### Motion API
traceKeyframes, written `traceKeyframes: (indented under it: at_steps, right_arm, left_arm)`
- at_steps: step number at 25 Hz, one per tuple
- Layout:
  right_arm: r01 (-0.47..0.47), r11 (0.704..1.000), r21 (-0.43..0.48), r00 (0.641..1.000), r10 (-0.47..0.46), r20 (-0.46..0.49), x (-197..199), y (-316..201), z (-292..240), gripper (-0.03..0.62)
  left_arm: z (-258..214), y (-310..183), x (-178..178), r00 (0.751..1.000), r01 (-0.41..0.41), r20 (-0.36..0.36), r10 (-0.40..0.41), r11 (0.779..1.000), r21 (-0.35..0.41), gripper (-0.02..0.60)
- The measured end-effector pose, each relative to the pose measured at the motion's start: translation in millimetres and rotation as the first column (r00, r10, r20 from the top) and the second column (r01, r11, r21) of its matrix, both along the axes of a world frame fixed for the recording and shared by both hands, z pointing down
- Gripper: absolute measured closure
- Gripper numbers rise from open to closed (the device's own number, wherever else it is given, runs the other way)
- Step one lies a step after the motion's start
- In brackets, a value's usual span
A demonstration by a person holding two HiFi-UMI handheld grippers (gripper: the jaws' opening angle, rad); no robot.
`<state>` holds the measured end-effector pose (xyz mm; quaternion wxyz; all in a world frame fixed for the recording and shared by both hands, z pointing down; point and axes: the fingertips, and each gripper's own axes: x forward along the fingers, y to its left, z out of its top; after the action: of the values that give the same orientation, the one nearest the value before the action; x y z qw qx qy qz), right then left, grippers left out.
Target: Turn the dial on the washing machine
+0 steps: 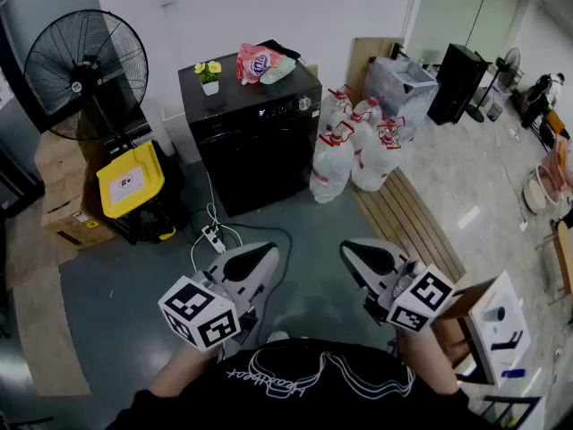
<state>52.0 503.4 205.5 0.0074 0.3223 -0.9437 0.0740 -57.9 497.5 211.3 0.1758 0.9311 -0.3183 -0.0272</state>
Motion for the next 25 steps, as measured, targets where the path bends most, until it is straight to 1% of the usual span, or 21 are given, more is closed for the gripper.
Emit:
traceKeyframes:
  at_steps: [6,10,11,16,21,22,25]
  right_arm:
    - [-0.024,1.000,-0.002,1.000,0.024,0.000,-24.8,-13.5,-1.0,0.591]
    - [-0.096,0.995,0.020,0.995,0.096,0.015,-30.8,-25.5,-4.6,0.589]
    - [-0.110,0.994,0.021,0.994,0.110,0.016,-31.9,-28.1,-3.6,0.574]
    - [-0.172,0.985,0.022,0.985,0.172,-0.008,-32.1,-38.0,6.8,0.447]
    - [-0.208,0.978,0.012,0.978,0.208,-0.024,-29.5,-52.2,14.1,0.351]
    - [-0.209,0.978,0.013,0.978,0.209,-0.028,-30.1,-56.1,14.4,0.336]
    - [-0.203,0.979,0.018,0.979,0.203,-0.026,-32.1,-68.2,15.7,0.322]
  left_arm:
    - [-0.1,-17.8,-25.7,1.000,-0.009,-0.002,0.009,1.000,-0.014,0.577]
    - [2.6,-27.7,-39.2,1.000,-0.025,-0.001,0.025,1.000,-0.019,0.577]
    - [3.7,-29.5,-42.6,1.000,-0.028,-0.001,0.028,0.999,-0.019,0.577]
    - [13.8,-39.3,-60.2,1.000,-0.024,-0.002,0.024,0.999,-0.025,0.577]
    - [19.8,-45.2,-70.2,1.000,-0.014,-0.007,0.014,0.999,-0.035,0.577]
    - [20.4,-47.5,-72.2,1.000,-0.010,-0.006,0.010,0.999,-0.036,0.577]
    - [23.1,-56.6,-77.3,1.000,0.006,-0.004,-0.006,0.999,-0.043,0.577]
